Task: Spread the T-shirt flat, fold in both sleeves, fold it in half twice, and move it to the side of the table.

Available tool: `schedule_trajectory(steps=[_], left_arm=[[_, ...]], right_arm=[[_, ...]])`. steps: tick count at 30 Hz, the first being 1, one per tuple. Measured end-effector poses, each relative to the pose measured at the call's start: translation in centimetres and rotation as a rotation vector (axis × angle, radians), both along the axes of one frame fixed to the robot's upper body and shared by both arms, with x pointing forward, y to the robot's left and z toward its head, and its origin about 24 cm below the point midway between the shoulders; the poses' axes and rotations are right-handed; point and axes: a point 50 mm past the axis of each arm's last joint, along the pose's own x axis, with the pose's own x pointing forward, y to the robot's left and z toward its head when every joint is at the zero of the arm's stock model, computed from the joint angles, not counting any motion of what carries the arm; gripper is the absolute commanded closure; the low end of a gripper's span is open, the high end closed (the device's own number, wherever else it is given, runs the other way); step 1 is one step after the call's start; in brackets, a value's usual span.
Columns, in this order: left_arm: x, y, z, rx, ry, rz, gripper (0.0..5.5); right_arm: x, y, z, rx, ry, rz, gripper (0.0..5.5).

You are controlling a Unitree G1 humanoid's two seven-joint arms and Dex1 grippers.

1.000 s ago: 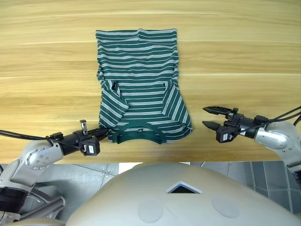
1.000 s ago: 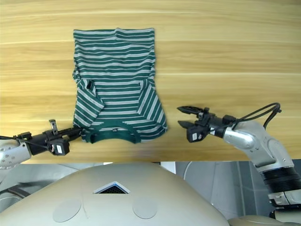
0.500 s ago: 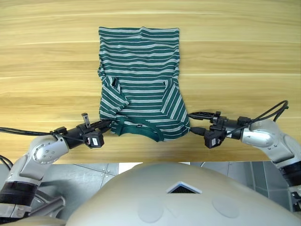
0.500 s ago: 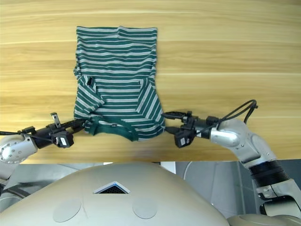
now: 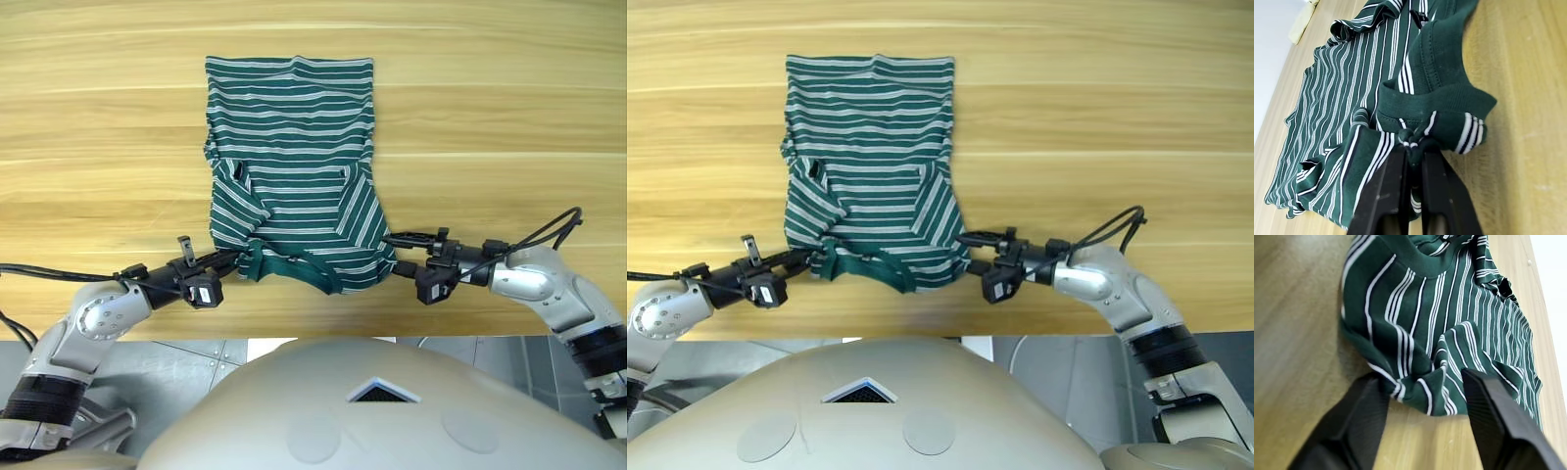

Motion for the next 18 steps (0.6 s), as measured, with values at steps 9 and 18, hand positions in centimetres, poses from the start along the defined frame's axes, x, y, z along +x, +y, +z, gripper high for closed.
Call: schedule_trajectory(steps=[9,18], left_arm=[[-0.1,0.0,-0.1,-0.008,-0.004,0.015,5.38],[0.4,-1.2,-0.4,-0.059,-0.017,0.004,5.38]], right_arm=[[0.0,-0.3,-0.4,-0.016,0.011,-0.009,5.15],[0.1,0.1,-0.4,0.016,0.000,-0.028,5.48]])
